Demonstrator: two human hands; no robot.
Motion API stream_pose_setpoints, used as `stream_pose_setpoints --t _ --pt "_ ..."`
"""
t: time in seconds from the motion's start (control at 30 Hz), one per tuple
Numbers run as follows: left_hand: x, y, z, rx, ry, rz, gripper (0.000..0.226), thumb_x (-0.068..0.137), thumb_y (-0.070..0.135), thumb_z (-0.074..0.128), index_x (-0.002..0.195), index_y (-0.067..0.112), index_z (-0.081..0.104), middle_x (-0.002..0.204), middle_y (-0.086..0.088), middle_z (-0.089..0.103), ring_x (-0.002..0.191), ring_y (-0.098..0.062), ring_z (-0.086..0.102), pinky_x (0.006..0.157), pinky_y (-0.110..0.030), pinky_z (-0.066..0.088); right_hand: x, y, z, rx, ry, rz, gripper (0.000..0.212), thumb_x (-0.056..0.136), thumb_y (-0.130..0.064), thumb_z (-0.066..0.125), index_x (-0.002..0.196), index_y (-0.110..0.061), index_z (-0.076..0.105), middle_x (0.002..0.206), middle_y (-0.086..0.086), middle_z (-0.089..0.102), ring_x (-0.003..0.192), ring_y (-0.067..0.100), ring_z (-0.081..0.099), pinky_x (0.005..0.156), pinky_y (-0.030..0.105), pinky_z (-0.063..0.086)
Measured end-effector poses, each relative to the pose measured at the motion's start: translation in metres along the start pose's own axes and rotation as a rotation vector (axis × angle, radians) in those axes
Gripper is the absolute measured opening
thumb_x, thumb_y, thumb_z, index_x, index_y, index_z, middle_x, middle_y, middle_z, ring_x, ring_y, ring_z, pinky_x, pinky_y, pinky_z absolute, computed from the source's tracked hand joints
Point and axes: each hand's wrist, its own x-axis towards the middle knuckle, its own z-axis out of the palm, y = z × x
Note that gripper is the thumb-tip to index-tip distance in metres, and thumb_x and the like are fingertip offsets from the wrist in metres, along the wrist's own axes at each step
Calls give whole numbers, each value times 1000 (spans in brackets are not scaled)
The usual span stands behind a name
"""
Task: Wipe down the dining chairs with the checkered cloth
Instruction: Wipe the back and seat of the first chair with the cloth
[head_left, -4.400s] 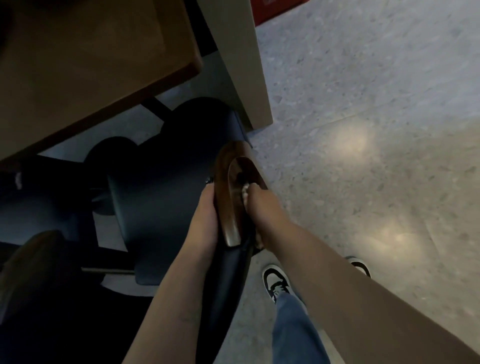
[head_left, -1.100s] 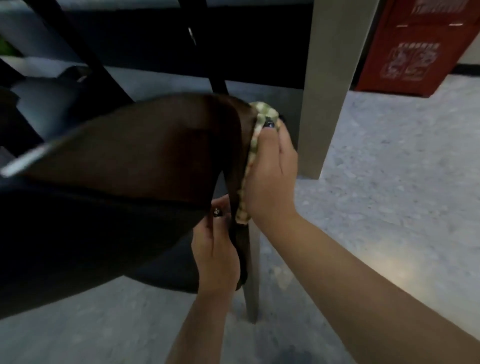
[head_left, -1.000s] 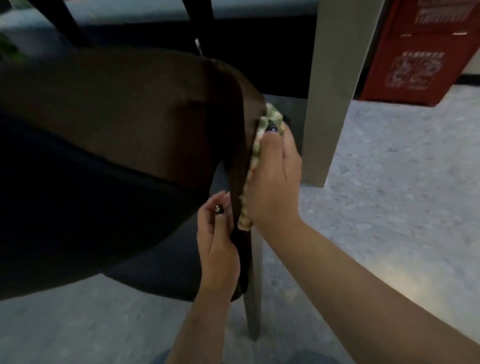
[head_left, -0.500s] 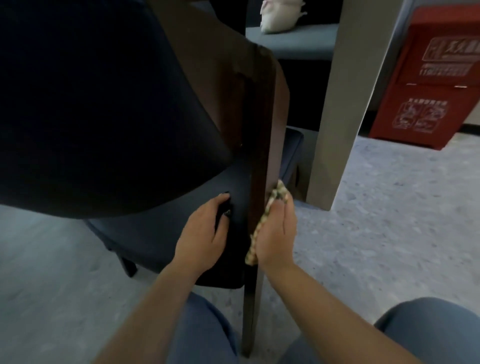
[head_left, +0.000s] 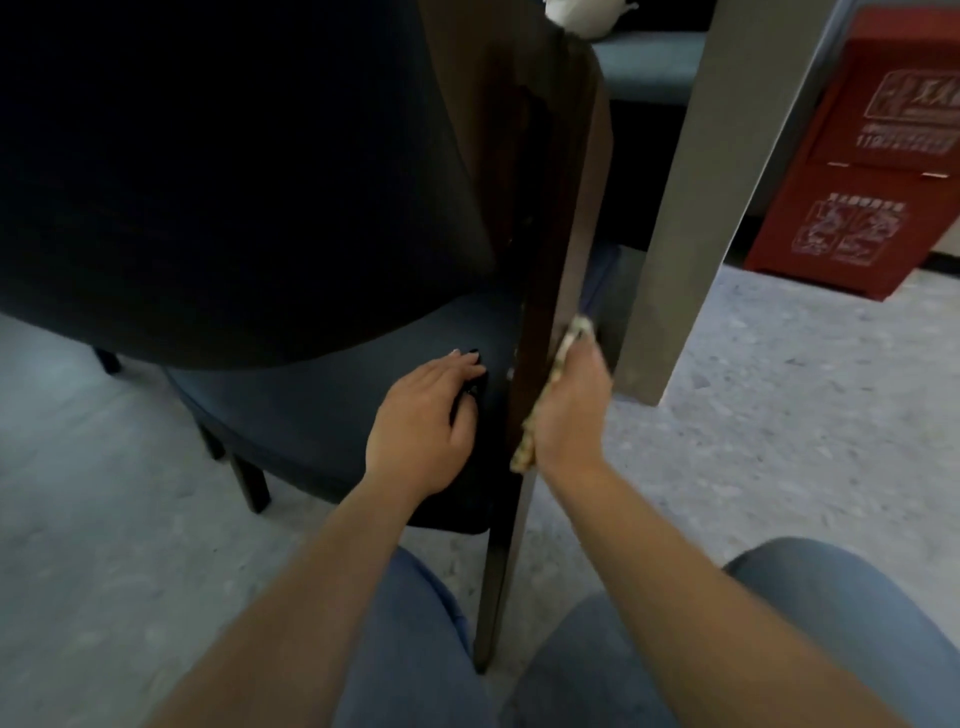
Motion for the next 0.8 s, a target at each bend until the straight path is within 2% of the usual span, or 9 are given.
stream_pose_setpoints --t 0.1,0.2,0.27,0.4,0.57,0.63,0.67,0.73,0.8 --pt "-1 1 1 -21 20 -10 39 91 23 45 124 17 65 134 5 61 132 -9 47 112 -31 35 -18 28 -10 -27 11 -2 38 97 -26 33 122 -7 55 115 27 59 109 43 55 98 56 43" --pt "-1 1 1 -20 19 -4 39 92 22 44 124 17 65 135 5 60 132 -10 48 112 -30 34 -24 25 -9 -96 35 -179 39 91 -31 32 126 -26 48 124 3 58 118 18 54 107 43 40" --pt "-2 1 1 -19 20 1 38 93 21 45 125 17 65 135 4 60 133 -10 47 112 -31 35 -28 22 -5 -175 22 -393 45 94 -29 32 138 -20 38 140 -2 44 131 6 41 113 26 30" --pt "-3 -1 1 -57 28 20 31 97 16 55 126 17 65 134 2 62 130 -14 52 105 -43 45 -24 8 8 -513 -33 -838 61 95 -14 42 145 8 17 152 24 18 144 27 19 118 32 20" --pt "-4 -3 2 -27 24 49 39 94 18 45 128 14 64 138 2 58 135 -11 45 113 -38 38 0 -46 24 -556 -21 -962 57 93 -6 42 139 20 20 148 36 22 142 40 21 118 31 17" --pt "-5 -2 2 -16 33 37 41 93 21 43 127 16 65 138 3 58 135 -9 44 114 -30 32 21 -72 26 -504 -36 -927 55 94 -10 37 142 15 25 149 29 29 141 32 25 117 22 16" --pt "-5 -2 1 -12 28 32 41 93 21 43 128 16 64 139 4 57 135 -8 43 114 -28 30 30 -82 26 -411 -54 -811 54 95 -16 35 142 8 32 147 22 36 138 25 31 115 19 19" --pt "-5 -3 2 0 11 25 39 95 20 45 129 18 62 141 6 55 136 -7 41 114 -26 27 39 -83 22 -128 -87 -483 47 91 -30 35 121 -3 58 122 13 60 115 20 52 104 31 37" --pt "-4 -4 3 10 5 23 39 95 20 45 130 19 62 141 7 55 137 -5 40 114 -24 25 32 -61 11 33 -146 -187 41 89 -35 37 91 -1 60 87 16 58 84 25 54 83 44 44"
